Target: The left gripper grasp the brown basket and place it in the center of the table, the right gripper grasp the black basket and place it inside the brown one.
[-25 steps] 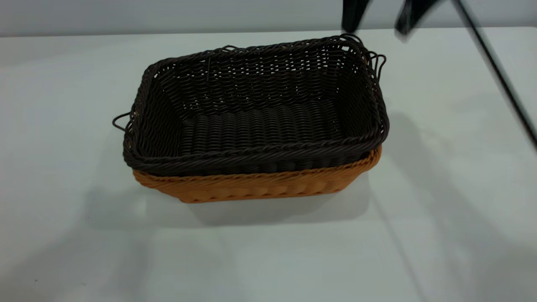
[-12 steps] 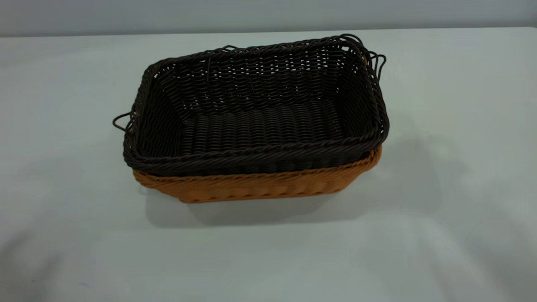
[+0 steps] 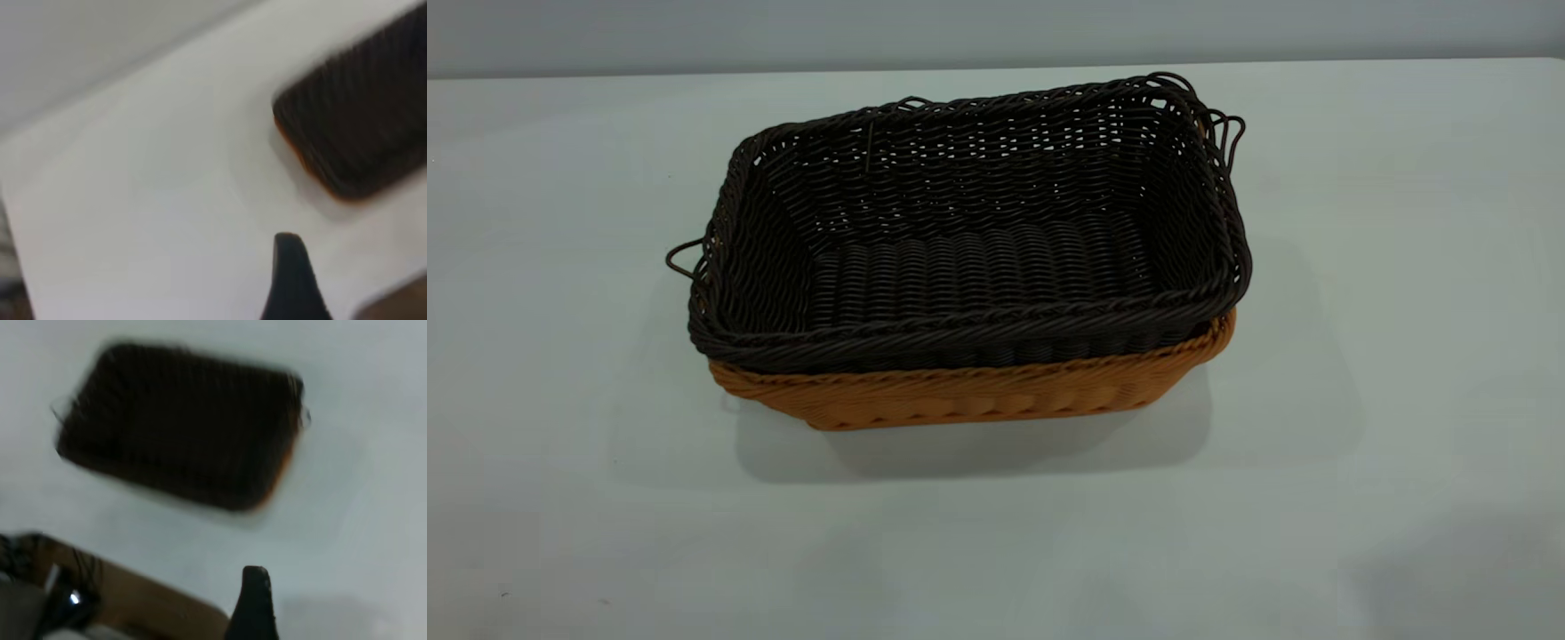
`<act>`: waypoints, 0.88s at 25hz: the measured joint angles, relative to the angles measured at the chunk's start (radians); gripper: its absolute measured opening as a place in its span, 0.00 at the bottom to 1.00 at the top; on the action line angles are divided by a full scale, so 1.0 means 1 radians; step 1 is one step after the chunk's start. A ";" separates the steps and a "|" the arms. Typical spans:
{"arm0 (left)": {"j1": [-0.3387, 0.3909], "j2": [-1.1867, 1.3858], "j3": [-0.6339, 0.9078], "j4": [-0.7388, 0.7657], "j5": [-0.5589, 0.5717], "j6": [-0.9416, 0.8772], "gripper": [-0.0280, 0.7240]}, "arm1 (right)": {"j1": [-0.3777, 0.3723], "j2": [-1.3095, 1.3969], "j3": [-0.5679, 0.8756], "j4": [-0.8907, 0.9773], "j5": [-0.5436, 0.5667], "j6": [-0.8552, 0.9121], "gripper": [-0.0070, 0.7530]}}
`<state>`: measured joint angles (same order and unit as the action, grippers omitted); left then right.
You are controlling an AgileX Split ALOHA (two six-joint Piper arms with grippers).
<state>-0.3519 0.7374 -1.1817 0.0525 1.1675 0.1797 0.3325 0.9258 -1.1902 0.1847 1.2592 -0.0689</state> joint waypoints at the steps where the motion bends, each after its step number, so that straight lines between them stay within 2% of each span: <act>1: 0.000 -0.025 0.057 0.000 0.000 -0.016 0.63 | 0.000 -0.039 0.070 -0.021 0.000 0.003 0.75; 6: 0.000 -0.132 0.310 -0.001 0.000 -0.081 0.63 | 0.000 -0.264 0.385 -0.067 -0.022 0.015 0.75; 12: 0.000 -0.273 0.575 -0.017 0.000 -0.090 0.63 | 0.000 -0.537 0.674 -0.069 -0.136 0.015 0.75; 15: 0.000 -0.342 0.649 -0.019 -0.001 -0.090 0.63 | 0.000 -0.647 0.717 -0.079 -0.145 0.032 0.75; 22: 0.000 -0.493 0.690 -0.060 -0.054 -0.152 0.63 | 0.000 -0.805 0.718 -0.085 -0.150 0.041 0.75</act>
<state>-0.3520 0.2442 -0.4921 -0.0077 1.1132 0.0274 0.3325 0.1205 -0.4726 0.0998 1.1092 -0.0281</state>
